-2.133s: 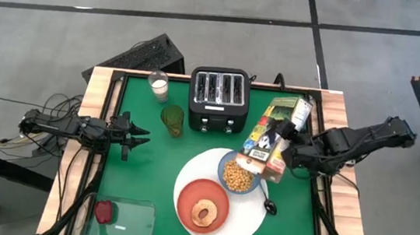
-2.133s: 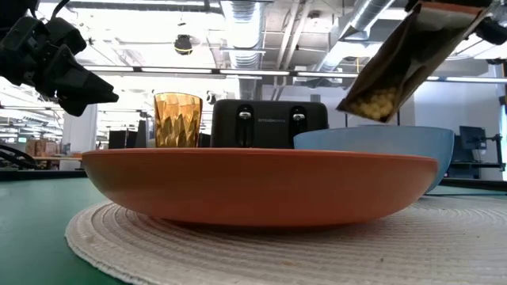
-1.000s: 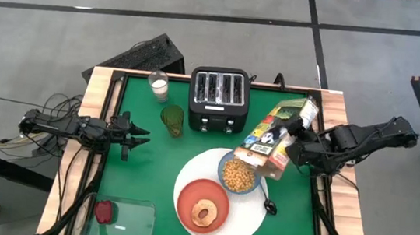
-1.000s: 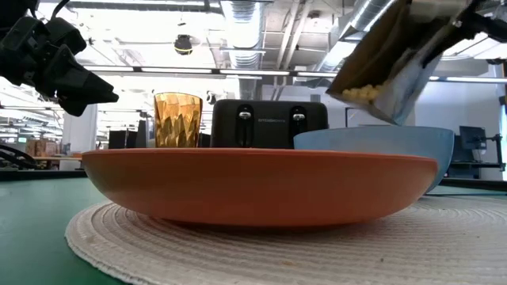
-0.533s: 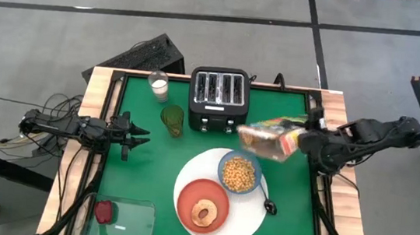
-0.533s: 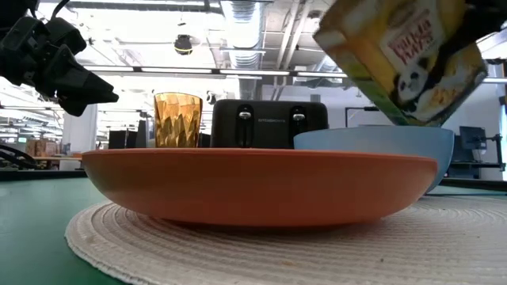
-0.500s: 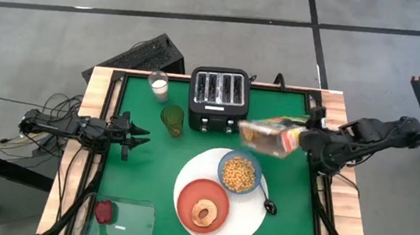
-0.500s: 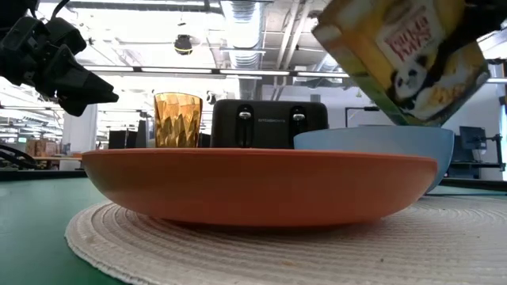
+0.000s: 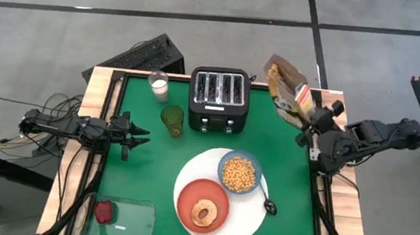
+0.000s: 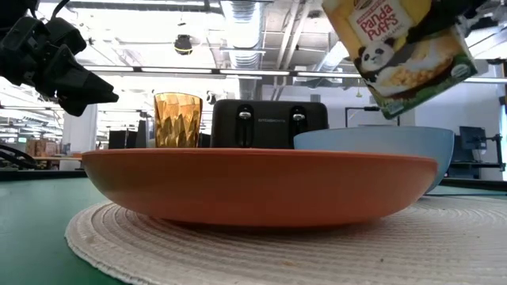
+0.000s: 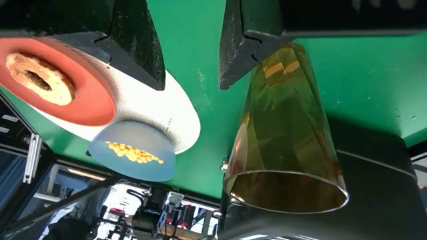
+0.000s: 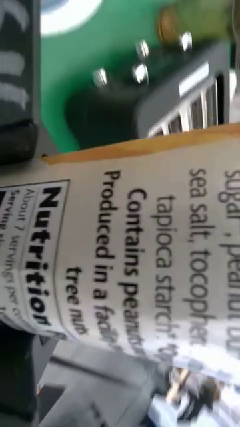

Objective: Arrange a breakfast setting
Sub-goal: Pour the cereal from the cereal box into the blue bowl, then put the apple on the orange plate

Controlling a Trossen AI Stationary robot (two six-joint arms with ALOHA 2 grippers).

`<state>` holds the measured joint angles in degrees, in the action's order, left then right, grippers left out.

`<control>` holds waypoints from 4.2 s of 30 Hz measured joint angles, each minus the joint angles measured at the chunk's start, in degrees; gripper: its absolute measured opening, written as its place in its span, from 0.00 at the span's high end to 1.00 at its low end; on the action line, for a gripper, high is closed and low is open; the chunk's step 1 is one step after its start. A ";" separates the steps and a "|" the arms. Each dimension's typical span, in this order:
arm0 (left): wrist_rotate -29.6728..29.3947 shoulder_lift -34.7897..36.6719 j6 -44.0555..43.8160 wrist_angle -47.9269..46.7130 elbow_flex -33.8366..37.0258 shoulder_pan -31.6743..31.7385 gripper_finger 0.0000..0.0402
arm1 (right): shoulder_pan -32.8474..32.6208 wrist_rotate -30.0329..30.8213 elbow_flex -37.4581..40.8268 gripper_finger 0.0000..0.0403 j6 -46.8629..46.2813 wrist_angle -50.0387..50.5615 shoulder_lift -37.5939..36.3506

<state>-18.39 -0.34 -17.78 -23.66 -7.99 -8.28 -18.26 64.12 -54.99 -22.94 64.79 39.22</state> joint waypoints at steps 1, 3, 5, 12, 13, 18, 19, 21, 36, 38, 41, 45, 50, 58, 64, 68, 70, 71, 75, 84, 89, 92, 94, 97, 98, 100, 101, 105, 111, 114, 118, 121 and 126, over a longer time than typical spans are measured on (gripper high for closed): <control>0.00 0.00 0.00 -0.01 0.00 -0.01 0.68 | 0.06 1.51 1.11 0.51 -1.08 -0.88 0.02; 0.00 0.02 0.00 0.00 0.00 -0.01 0.68 | 0.05 4.56 3.84 0.51 -4.59 -2.83 0.07; 0.00 0.01 0.00 -0.02 0.00 -0.02 0.68 | 0.04 8.38 7.40 0.51 -9.00 -5.45 0.29; 0.00 0.01 0.00 -0.02 0.00 -0.02 0.68 | 0.33 25.26 22.39 0.51 -23.49 -18.67 3.90; 0.00 0.00 0.00 -0.01 0.00 -0.02 0.68 | 0.56 25.60 24.11 0.51 -24.98 -20.40 4.55; 0.00 0.00 0.00 0.00 0.00 -0.02 0.68 | 3.20 25.79 29.46 0.51 -29.89 -25.93 8.07; 0.00 0.00 0.00 0.00 0.00 0.00 0.68 | 3.83 25.76 29.93 0.52 -30.01 -26.90 8.83; 0.00 0.01 0.00 0.00 0.00 -0.02 0.68 | 5.38 25.84 30.26 0.53 -30.22 -28.24 10.24; 0.00 0.01 0.00 0.00 0.00 0.00 0.68 | 14.36 25.91 30.32 0.58 -32.72 -40.08 22.89; 0.00 0.02 0.00 -0.01 0.00 -0.01 0.68 | 15.87 25.83 30.32 0.57 -32.74 -43.68 24.90; 0.00 0.02 0.00 0.00 0.00 0.00 0.68 | 17.75 26.13 30.32 0.57 -32.70 -47.29 27.63; 0.00 0.01 0.00 -0.01 0.00 -0.01 0.68 | 19.08 26.76 30.32 0.57 -32.68 -49.45 31.13; 0.00 0.02 0.00 -0.02 0.00 -0.02 0.68 | 19.58 26.75 30.32 0.57 -30.50 -54.73 35.87; 0.00 0.01 0.00 0.00 0.00 0.00 0.68 | 20.22 21.33 30.32 0.57 -34.11 -57.54 40.04; 0.00 0.00 0.00 -0.02 0.00 0.00 0.68 | 21.05 16.71 30.32 0.55 -36.35 -58.47 40.74; 0.01 0.00 0.00 -0.02 0.00 0.00 0.68 | 21.08 16.48 30.32 0.50 -37.22 -58.53 40.65; 0.01 0.01 0.00 0.00 0.00 -0.01 0.68 | 21.04 16.48 30.32 0.46 -37.31 -58.54 40.59; 0.00 0.01 0.00 -0.01 0.00 0.00 0.68 | 20.99 16.48 30.32 0.44 -37.74 -58.52 40.59; 0.00 0.02 0.00 0.00 0.00 0.00 0.68 | 20.88 16.48 30.32 0.34 -39.19 -58.44 40.59; 0.00 0.02 0.00 0.00 0.00 0.00 0.68 | 18.86 15.23 30.34 0.08 -38.75 -52.37 33.57; 0.00 0.02 0.00 -0.02 0.00 0.00 0.68 | 17.59 8.59 30.34 0.03 -38.73 -46.38 27.20; 0.00 0.02 0.00 0.00 0.00 -0.01 0.68 | 16.35 7.63 30.34 0.03 -38.53 -43.94 24.19; 0.00 0.01 0.00 -0.01 0.00 -0.02 0.68 | 15.20 7.27 30.34 0.01 -38.52 -42.08 22.48; 0.00 0.02 0.00 -0.02 0.00 0.00 0.68 | 12.88 6.09 30.34 0.02 -38.11 -41.50 20.16; 0.00 0.00 0.00 0.00 0.00 0.00 0.68 | 11.93 5.51 30.34 0.02 -38.07 -41.07 19.46; 0.00 0.00 0.00 0.00 0.00 0.00 0.68 | 9.98 4.51 30.34 0.02 -38.07 -40.75 18.18; 0.00 0.02 0.00 -0.01 0.00 -0.01 0.68 | 8.93 4.03 30.34 0.02 -38.06 -40.37 17.51; 0.00 0.00 0.00 0.00 0.00 -0.02 0.68 | 5.82 3.04 30.34 0.01 -38.07 -38.61 15.73; 0.00 0.00 0.00 0.00 0.00 -0.01 0.68 | 2.34 2.69 30.34 0.01 -38.10 -36.64 13.49; 0.00 0.00 0.00 0.00 0.00 0.00 0.68 | 0.30 0.85 30.34 0.01 -38.11 -36.71 12.15; 0.00 0.00 0.00 -0.01 0.00 -0.01 0.68 | -2.55 -1.75 30.34 0.01 -38.10 -38.00 10.83; 0.00 0.01 0.00 0.00 0.00 0.00 0.68 | -4.49 -3.01 30.34 0.01 -38.11 -40.06 10.41; 0.00 0.02 0.00 0.00 0.00 0.00 0.68 | -7.09 -4.24 30.34 0.01 -38.10 -45.55 10.43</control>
<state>-18.39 -0.32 -17.78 -23.66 -7.99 -8.28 -25.35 59.88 -24.64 -61.04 19.23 49.65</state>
